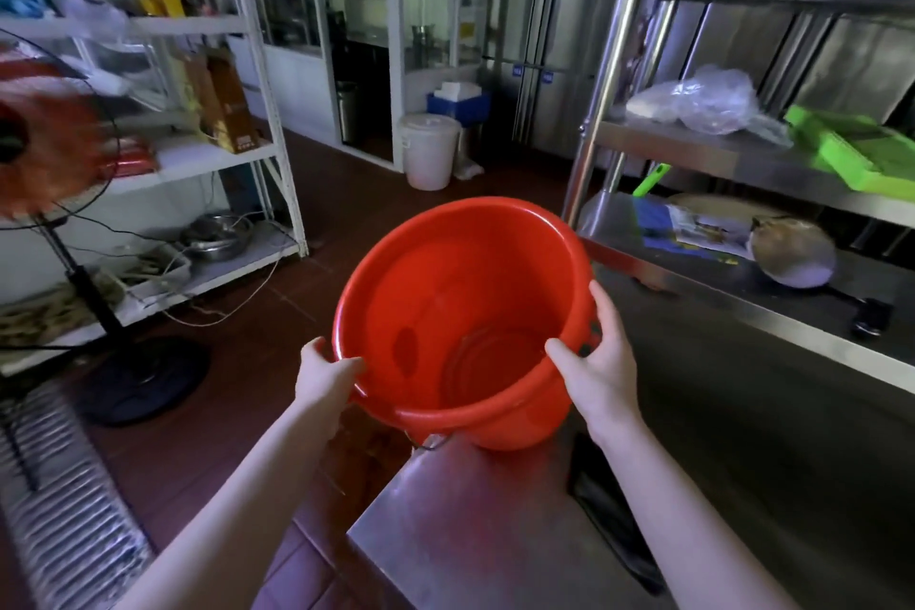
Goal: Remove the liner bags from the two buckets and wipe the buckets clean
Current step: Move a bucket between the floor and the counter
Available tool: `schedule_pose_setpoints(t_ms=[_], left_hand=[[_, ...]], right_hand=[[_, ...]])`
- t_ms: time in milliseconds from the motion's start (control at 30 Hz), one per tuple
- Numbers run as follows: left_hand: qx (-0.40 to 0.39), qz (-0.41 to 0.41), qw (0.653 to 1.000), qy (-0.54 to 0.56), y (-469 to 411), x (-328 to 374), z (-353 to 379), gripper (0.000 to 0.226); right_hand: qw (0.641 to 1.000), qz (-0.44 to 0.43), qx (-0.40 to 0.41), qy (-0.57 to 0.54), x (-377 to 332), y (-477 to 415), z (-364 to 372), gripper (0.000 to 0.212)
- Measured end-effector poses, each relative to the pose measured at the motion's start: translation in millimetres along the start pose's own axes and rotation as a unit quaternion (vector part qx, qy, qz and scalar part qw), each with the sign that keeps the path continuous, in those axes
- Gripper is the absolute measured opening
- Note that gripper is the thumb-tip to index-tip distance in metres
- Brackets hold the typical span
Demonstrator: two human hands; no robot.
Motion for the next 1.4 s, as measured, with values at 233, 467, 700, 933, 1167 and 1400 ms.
schedule_pose_setpoints(t_ms=[233, 467, 700, 933, 1167, 1400], left_hand=[[0.011, -0.03, 0.995, 0.092, -59.9, -62.5, -92.5, 0.05], [0.048, -0.06, 0.995, 0.06, -132.7, -132.4, -180.7, 0.055], [0.032, -0.117, 0.992, 0.034, -184.2, -189.0, -188.8, 0.043], [0.017, -0.159, 0.985, -0.061, -252.6, -211.3, -162.2, 0.049], [-0.047, -0.199, 0.965, -0.165, -345.5, -263.4, -105.4, 0.055], [-0.096, -0.235, 0.941, -0.225, -437.6, -362.6, -43.3, 0.017]], right_hand=[[0.998, 0.036, -0.059, 0.015, 22.0, -0.2, 121.3, 0.087], [0.988, 0.118, -0.1, 0.029, 74.4, 18.2, 250.7, 0.087], [0.974, 0.189, -0.108, 0.059, 133.7, 23.1, 305.0, 0.091], [0.953, 0.276, -0.05, 0.114, 207.3, -10.7, 342.3, 0.086], [0.914, 0.364, -0.002, 0.181, 325.0, -38.6, 375.9, 0.079], [0.874, 0.426, -0.003, 0.234, 468.3, -41.4, 399.7, 0.079]])
Point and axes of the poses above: each hand's wrist, its own y-axis away from the middle knuckle, its own z-axis out of the palm, x = y × z, the point moved 5 cm from there along -y, towards the middle knuckle, and after that the axes turned 14 degrees about -y, right-handed, at the moved point
